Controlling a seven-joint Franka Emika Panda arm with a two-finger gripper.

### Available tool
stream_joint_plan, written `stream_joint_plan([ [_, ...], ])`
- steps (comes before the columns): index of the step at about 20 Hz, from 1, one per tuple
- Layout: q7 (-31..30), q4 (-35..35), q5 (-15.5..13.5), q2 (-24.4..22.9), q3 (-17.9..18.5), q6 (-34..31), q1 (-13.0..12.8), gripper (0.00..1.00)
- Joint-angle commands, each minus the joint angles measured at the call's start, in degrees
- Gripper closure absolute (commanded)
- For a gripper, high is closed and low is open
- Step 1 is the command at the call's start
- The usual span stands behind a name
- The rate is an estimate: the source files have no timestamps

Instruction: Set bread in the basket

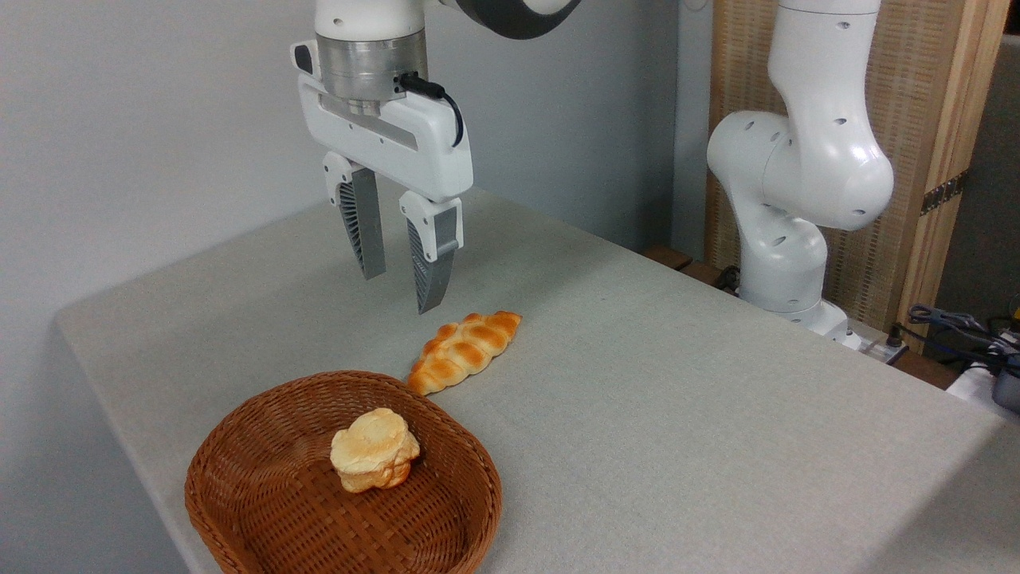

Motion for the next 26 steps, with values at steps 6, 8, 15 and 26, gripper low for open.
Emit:
stream_joint_plan([
  [6, -1.3, 0.9, 0.8, 0.0, -0.4, -2.7, -0.3, 0.0],
  [8, -1.3, 0.9, 0.8, 0.0, -0.4, -2.7, -0.3, 0.0],
  [15, -1.4, 0.2, 0.6, -0.4, -0.4, -2.7, -0.5, 0.0],
  [26, -1.4, -9.5, 0.7, -1.3, -4.3, -2.1, -3.6, 0.0],
])
